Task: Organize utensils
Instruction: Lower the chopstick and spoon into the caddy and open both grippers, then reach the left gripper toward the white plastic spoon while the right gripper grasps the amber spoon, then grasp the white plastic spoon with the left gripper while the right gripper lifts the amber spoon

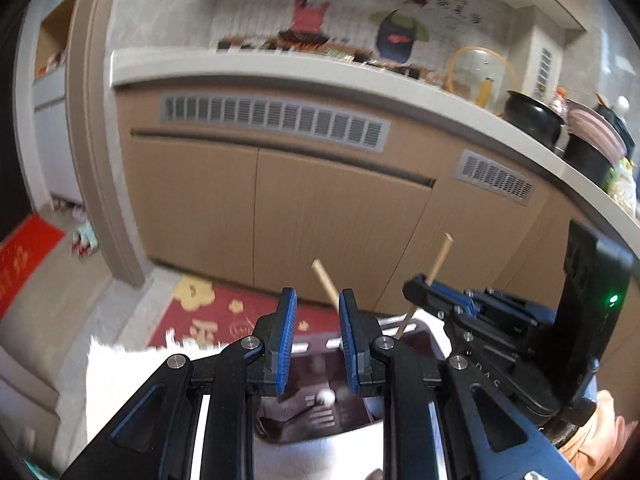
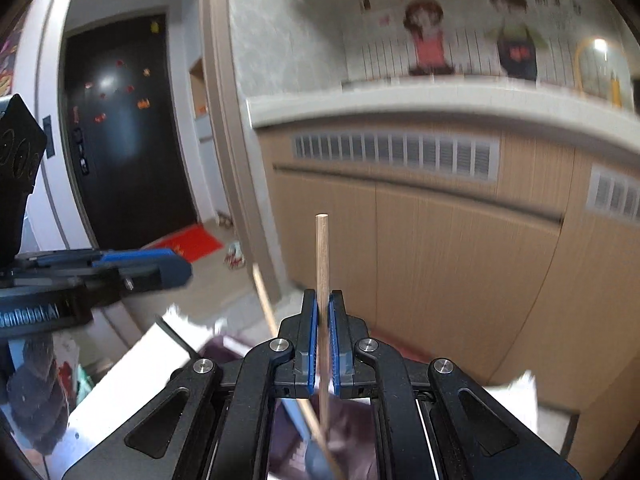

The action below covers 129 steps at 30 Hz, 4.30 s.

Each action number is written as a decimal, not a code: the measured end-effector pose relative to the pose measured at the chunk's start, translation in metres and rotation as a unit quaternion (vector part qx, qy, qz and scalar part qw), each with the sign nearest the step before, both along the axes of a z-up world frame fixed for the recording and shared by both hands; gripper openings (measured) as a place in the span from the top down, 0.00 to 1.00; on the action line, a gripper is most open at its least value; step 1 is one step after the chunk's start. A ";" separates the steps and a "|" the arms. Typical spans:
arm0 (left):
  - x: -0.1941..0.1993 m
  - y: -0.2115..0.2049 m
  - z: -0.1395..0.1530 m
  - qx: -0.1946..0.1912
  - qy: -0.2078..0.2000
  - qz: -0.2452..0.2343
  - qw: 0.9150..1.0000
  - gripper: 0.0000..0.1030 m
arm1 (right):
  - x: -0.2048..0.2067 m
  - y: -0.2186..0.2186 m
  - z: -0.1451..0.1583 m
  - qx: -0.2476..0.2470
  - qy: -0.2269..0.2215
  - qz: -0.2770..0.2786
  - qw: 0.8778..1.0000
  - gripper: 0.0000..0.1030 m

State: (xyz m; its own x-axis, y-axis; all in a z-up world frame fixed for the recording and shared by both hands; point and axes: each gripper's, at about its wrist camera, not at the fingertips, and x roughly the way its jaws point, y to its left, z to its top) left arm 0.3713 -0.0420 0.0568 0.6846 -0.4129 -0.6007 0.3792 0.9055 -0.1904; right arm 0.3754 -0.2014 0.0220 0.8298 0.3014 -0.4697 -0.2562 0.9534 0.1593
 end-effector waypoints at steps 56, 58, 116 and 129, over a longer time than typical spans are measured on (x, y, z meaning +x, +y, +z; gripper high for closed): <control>-0.205 0.061 -0.153 0.070 0.213 -0.023 0.974 0.43 | -0.216 0.080 -0.123 -0.174 0.173 0.115 0.962 0.48; -0.206 0.070 -0.154 0.061 0.217 -0.010 0.974 0.43 | -0.206 0.083 -0.126 -0.181 0.175 0.114 0.961 0.48; -0.157 -0.012 -0.171 0.196 0.223 -0.102 0.949 0.63 | -0.231 -0.016 -0.110 -0.088 0.211 0.010 0.974 0.66; -0.197 0.026 -0.124 0.105 0.171 -0.064 0.978 0.92 | -0.199 -0.007 -0.140 -0.111 0.240 0.021 0.964 0.50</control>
